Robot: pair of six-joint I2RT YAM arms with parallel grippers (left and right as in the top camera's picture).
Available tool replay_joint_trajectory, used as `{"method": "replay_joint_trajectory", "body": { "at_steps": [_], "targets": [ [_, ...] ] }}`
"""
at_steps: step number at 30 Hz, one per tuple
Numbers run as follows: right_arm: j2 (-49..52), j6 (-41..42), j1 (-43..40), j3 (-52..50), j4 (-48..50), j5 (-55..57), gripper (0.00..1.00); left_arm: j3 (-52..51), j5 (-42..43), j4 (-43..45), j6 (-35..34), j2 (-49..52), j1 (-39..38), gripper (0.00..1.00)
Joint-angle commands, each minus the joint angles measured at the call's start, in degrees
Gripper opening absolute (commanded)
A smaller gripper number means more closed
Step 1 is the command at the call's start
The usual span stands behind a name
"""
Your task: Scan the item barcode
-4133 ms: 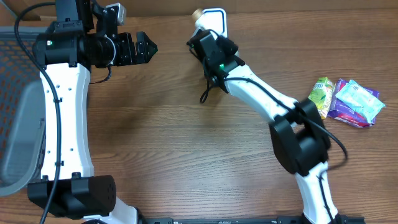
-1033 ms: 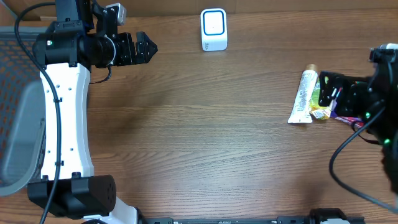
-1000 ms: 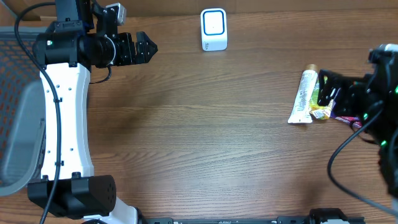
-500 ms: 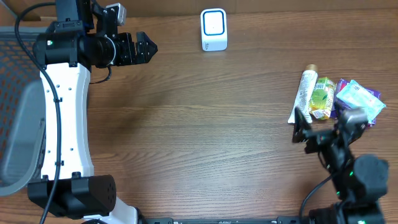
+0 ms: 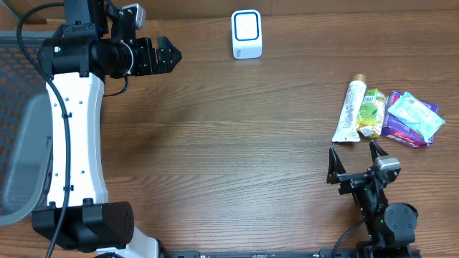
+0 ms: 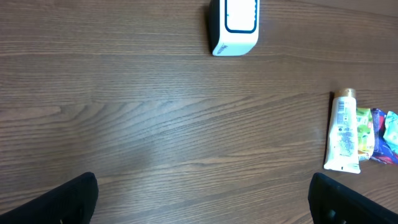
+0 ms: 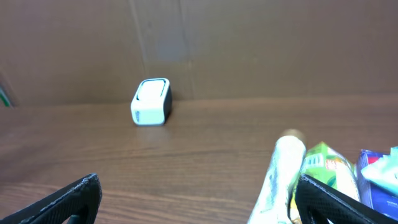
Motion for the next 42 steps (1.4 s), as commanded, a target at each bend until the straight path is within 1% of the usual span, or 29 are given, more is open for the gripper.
{"method": "replay_joint_trajectory", "body": {
  "at_steps": [1,37,42],
  "targets": [
    [-1.25,-0.31,0.35,-0.61,0.26,2.49,1.00,0.02,0.02,0.07,-0.33,0.15,-0.74,1.00],
    [-1.25,-0.02,0.04,-0.61,0.24,2.93,1.00,0.02,-0.07,0.04,-0.31,0.15,-0.74,1.00],
    [-1.25,-0.02,0.04,-0.61,0.24,2.93,1.00,0.02,-5.53,-1.70,-0.26,0.15,-0.74,0.99]
  ]
}}
